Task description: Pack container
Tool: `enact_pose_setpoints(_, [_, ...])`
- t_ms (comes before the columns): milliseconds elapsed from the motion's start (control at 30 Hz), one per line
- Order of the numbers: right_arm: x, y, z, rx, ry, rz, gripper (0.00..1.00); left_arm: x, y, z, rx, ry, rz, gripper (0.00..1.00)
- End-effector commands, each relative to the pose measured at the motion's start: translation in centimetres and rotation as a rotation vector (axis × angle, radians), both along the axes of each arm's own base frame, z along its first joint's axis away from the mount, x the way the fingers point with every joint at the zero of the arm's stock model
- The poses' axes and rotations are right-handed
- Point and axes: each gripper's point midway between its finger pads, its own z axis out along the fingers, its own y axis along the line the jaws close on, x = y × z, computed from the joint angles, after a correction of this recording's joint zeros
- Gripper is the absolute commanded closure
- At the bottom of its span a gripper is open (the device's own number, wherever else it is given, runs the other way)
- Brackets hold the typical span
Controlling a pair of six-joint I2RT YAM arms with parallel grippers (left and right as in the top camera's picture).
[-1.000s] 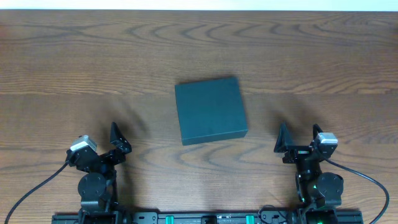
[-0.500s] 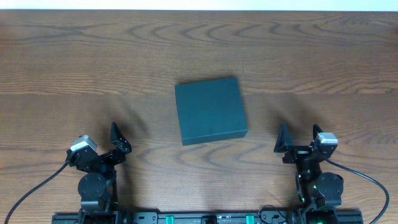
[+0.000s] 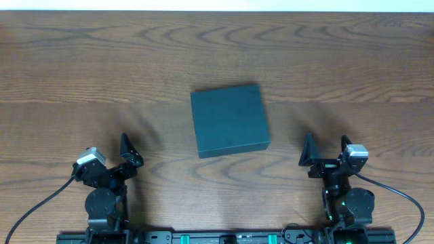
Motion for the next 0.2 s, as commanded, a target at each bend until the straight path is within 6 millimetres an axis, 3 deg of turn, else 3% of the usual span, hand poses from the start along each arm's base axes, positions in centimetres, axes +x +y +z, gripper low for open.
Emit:
enact_pose_setpoints(0, [-0.02,-0.33,-0.01,0.011,-0.002,-0.016,0.01,0.05,0.13,-1.44,0.02,0.033,0.002,0.01])
enact_pose_setpoints(167, [-0.02,-0.34,0.0,0.011,-0.002,-0.016,0.01,0.05,0.13,-1.44,0.02,0.033,0.002,0.01])
